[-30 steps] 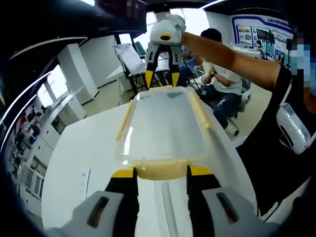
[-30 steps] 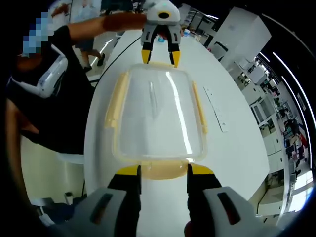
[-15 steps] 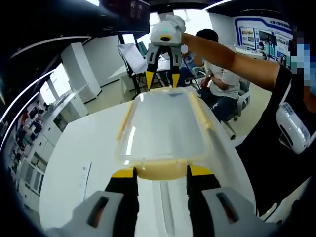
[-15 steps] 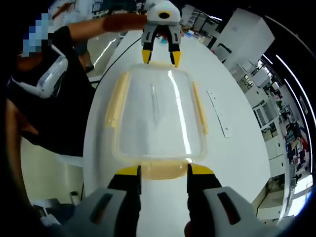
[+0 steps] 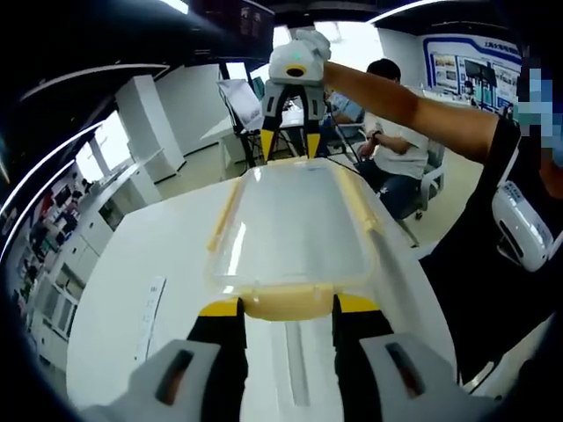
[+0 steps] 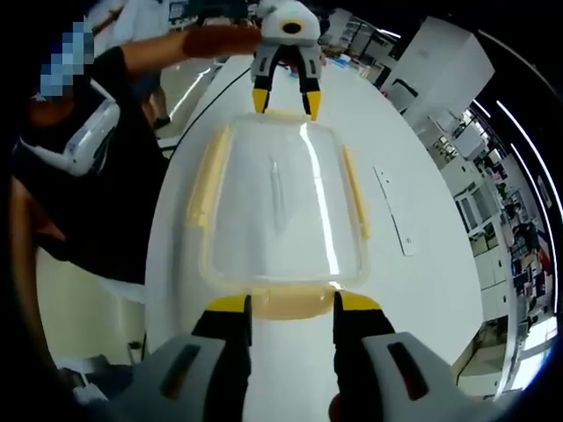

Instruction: Snap each plastic latch of the storage box into its locked position after aligning the lid with the box until every specified latch is closed and the lid sits flush.

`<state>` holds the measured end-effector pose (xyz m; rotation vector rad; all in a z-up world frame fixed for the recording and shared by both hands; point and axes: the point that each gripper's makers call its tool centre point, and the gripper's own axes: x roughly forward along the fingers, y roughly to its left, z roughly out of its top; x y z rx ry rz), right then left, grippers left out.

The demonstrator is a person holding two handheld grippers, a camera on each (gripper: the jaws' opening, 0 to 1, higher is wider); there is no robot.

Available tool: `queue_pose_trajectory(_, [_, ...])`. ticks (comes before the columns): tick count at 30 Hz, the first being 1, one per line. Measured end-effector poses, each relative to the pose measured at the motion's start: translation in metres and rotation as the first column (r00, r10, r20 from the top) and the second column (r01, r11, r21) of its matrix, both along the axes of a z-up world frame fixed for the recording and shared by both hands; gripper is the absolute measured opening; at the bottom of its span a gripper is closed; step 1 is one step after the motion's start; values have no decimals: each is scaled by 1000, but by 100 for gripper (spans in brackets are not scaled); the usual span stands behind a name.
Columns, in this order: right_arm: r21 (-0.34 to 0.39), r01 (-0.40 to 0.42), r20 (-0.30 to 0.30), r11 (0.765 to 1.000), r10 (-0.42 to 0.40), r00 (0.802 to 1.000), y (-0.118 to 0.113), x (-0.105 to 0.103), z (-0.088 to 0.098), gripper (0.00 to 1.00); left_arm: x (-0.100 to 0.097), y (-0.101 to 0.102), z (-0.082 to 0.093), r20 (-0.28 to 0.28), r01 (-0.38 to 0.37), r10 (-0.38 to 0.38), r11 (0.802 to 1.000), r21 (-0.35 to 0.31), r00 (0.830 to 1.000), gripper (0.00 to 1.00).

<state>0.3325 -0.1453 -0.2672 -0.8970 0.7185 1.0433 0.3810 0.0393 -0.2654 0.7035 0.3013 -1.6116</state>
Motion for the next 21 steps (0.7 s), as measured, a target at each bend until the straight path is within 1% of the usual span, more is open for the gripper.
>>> queue_pose_trajectory(5, [11,-5,-4,1000,5,1000,8,2,-5,32,3,6,0,3,-5,5,1000,4,1000,35])
queue_pose_trajectory(7, [5,-9,0,1000,9,1000,10,5,-6,32,2,8,-1,8,-9,9,1000,8,1000,35])
queue_pose_trajectory(11, [6,-19,-4,1000,19,1000,15,9,-8,32,1,15,-3,0,-20,20,1000,0,1000,35])
queue_pose_trajectory(21, [1,-30,-9,1000,30,1000,23,13,-13,32,3,23,-8,-6,-31,31,1000,0,999,35])
